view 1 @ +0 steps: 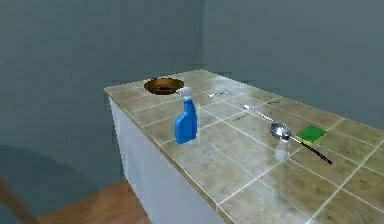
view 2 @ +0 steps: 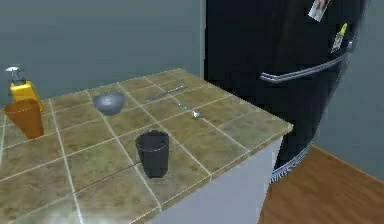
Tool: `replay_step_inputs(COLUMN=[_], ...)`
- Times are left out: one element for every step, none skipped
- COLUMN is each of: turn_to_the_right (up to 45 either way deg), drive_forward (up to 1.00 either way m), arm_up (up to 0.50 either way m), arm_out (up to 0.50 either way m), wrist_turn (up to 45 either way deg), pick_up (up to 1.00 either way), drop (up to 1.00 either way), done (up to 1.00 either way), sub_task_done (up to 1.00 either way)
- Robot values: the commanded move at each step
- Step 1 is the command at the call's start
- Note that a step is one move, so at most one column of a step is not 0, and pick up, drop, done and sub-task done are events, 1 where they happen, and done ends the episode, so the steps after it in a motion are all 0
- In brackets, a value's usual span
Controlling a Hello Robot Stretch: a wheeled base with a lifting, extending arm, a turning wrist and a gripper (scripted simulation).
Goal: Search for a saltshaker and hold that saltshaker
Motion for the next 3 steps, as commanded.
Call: replay_step_inputs(turn_to_the_right=[-45.0,-15.0,0.0], drive_forward=[0.00,0.00,0.00], arm_up=[0.00,0.00,0.50], arm_out=[0.00,0.00,0.00], wrist_turn=[0.0,0.0,0.0], pick_up=[0.00,0.00,0.00], drop=[0.00,0.00,0.00], done=[0.00,0.00,0.00], sub_task_done=[0.00,0.00,0.00])
